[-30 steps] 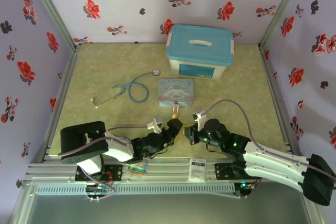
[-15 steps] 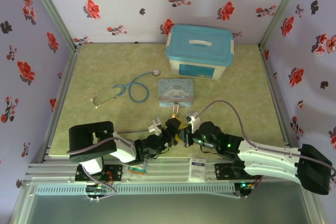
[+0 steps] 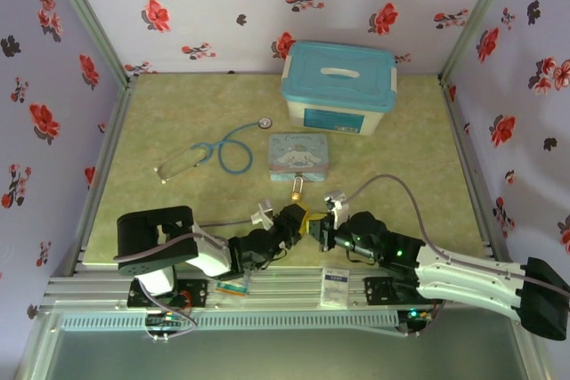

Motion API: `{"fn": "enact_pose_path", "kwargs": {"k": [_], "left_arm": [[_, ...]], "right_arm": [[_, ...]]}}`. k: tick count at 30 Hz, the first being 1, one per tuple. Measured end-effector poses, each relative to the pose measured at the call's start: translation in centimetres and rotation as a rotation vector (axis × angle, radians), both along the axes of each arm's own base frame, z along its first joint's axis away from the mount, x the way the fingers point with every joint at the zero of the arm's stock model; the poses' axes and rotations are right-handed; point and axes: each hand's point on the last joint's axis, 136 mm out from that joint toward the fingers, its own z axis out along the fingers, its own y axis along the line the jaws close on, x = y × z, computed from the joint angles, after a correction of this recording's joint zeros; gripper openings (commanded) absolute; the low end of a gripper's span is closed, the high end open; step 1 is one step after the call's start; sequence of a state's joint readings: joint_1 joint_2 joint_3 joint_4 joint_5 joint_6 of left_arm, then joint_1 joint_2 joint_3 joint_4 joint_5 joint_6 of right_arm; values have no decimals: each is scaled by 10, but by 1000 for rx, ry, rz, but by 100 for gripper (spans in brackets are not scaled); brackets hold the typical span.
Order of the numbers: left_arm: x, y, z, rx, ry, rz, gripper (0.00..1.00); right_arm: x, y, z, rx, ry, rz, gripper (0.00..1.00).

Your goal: Unlock a padlock with a key

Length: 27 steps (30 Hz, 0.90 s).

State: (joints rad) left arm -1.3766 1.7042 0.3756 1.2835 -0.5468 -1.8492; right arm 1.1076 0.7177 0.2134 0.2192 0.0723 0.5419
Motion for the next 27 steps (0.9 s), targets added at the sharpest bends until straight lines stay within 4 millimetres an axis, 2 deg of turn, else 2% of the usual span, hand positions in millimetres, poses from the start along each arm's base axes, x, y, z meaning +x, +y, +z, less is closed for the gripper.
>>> {"fn": "enact_pose_path", "kwargs": {"k": [1, 4, 8, 11, 14, 15, 16, 17, 18, 19, 22, 27], "left_arm": [[0, 0, -1, 2, 0, 1, 27], [1, 0, -4, 9, 1, 4, 21], [0, 3, -9, 31, 0, 2, 4], [0, 5, -11, 37, -3, 5, 0], [-1, 5, -11, 49, -16, 2, 0], [-1, 6, -11, 60, -25, 2, 0], [-2, 9, -13, 79, -35, 1, 0], [-2, 12, -13, 104, -49, 4, 0], [-2, 15, -13, 124, -62, 3, 0], [-2, 18, -11, 147, -80, 4, 0], [-1, 22, 4, 204, -156, -7, 0], [0, 16, 31, 323, -313, -81, 0]], "right_arm": [[0, -1, -1, -2, 0, -3, 0], [0, -2, -5, -16, 6, -5, 0], [1, -3, -5, -17, 4, -10, 0], [0, -3, -6, -21, 6, -10, 1], [-1, -5, -7, -28, 10, -8, 26], [-1, -7, -6, -29, 8, -10, 38], [-1, -11, -3, -29, 0, -12, 60], [0, -16, 2, -19, -7, -18, 76], [1, -20, 8, -1, -14, -29, 83], [4, -25, 16, 25, -22, -41, 87], [11, -36, 36, 111, -22, -53, 88], [12, -34, 38, 186, 90, 14, 82]]}}
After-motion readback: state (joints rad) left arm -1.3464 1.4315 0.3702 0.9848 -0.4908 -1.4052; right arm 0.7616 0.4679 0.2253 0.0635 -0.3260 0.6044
